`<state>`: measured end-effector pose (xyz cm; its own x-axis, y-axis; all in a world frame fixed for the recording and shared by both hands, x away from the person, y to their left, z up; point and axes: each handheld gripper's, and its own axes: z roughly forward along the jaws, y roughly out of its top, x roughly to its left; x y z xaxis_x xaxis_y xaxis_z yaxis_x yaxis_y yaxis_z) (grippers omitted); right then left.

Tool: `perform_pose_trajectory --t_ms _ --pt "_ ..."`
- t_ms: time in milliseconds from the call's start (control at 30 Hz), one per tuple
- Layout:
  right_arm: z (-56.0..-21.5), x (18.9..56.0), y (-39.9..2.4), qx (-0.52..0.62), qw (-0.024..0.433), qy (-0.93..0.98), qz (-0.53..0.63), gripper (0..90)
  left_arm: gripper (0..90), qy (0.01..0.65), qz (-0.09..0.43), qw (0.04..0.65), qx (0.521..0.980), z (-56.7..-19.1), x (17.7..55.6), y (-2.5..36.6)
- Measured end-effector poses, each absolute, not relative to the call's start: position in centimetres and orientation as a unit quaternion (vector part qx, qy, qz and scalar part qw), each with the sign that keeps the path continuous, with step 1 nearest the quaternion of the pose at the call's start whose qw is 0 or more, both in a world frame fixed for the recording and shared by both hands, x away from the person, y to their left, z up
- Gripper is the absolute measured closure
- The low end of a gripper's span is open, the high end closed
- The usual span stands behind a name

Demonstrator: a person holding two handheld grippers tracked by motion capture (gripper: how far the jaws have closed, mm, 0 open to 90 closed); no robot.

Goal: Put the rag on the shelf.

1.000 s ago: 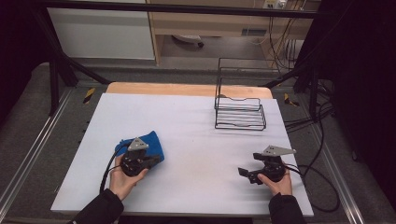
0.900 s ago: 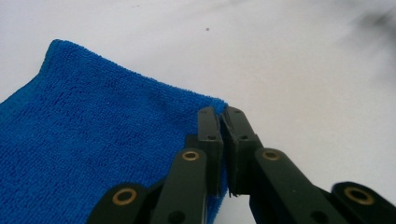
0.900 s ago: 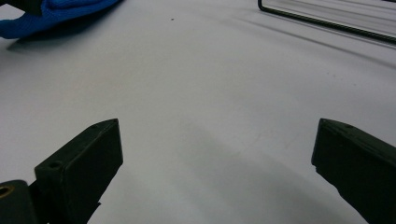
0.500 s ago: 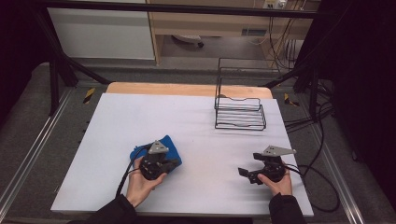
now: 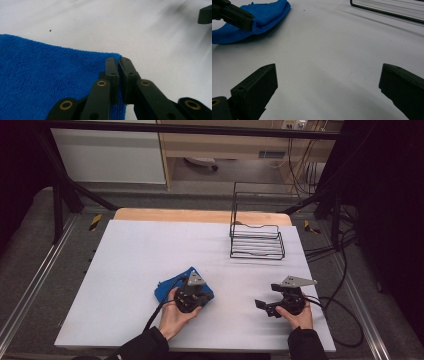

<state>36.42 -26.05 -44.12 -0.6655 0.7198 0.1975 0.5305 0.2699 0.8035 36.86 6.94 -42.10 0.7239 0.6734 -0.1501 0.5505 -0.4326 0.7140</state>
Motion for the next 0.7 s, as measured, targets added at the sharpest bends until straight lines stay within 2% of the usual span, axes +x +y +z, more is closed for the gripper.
perform_pose_trajectory --t_ms 233,400,533,567,600,667,700 --pt "-44.1 36.4 -26.1 0.396 0.104 0.79 0.456 2.6 84.2 0.352 0.077 0.37 0.856 -43.6 37.3 6.0" --pt "-44.0 36.4 -25.9 0.394 0.106 0.792 0.454 2.6 76.4 0.34 0.064 0.378 0.859 -43.4 37.3 6.3" --pt "-43.8 36.3 -25.7 0.394 0.111 0.789 0.457 3.2 61.0 0.33 0.064 0.392 0.857 -42.2 37.2 7.4" --pt "-43.8 36.3 -25.7 0.394 0.111 0.789 0.457 3.2 61.0 0.328 0.067 0.394 0.856 -41.8 37.2 7.9" --pt "-43.7 36.3 -25.4 0.399 0.112 0.784 0.461 3.9 53.8 0.326 0.08 0.398 0.854 -41.1 37.2 9.0" --pt "-43.4 36.2 -25.1 0.401 0.117 0.782 0.463 4.3 45.6 0.326 0.084 0.397 0.854 -40.8 37.3 9.7" --pt "-43.4 36.2 -25.1 0.401 0.117 0.782 0.463 4.3 45.6 0.326 0.089 0.394 0.855 -40.6 37.4 10.4"
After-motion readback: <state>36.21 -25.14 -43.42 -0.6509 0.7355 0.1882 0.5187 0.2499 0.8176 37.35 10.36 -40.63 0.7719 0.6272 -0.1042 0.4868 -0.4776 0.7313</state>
